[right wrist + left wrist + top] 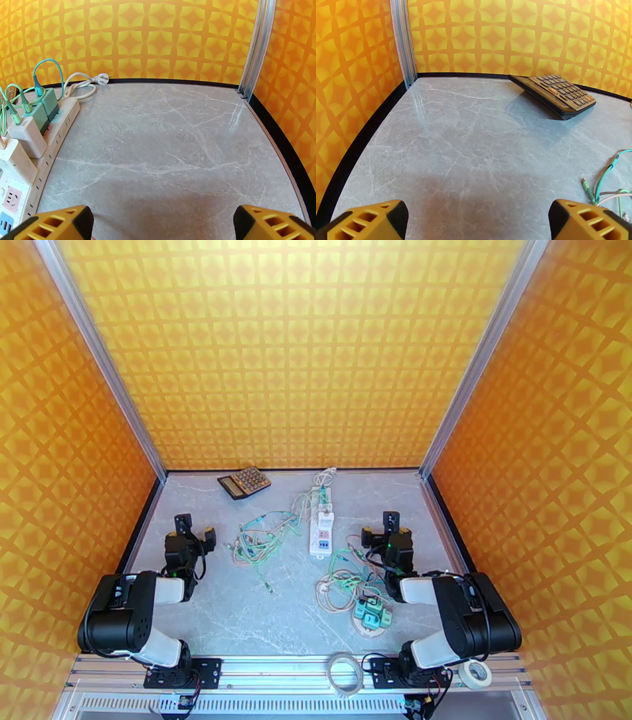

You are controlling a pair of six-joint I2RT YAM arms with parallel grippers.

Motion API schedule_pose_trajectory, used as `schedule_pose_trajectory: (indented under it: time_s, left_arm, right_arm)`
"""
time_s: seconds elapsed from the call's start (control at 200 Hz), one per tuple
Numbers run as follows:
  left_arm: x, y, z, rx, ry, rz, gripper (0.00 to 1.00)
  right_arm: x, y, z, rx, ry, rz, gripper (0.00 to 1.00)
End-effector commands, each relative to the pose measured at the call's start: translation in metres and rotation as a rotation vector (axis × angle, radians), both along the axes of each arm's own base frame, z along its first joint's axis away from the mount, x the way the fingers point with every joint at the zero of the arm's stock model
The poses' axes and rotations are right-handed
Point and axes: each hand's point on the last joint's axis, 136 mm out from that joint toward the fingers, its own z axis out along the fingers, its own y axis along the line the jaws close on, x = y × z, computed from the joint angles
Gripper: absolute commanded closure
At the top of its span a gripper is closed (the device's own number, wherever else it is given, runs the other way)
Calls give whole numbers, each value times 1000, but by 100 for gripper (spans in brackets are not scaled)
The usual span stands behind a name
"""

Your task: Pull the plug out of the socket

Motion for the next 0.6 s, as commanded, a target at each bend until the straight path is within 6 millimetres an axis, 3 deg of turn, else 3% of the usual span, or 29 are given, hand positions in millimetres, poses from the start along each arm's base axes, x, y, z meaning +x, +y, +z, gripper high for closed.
schedule_pose_trajectory:
  time_s: [0.0, 0.595]
  left_arm:
    - [2, -5, 4, 14, -13, -27, 1]
    - [2, -12, 3, 37, -11, -51, 1]
  right_arm:
    - [4, 3, 5, 21, -15, 12, 2]
    - [4, 3, 5, 22, -14, 12, 1]
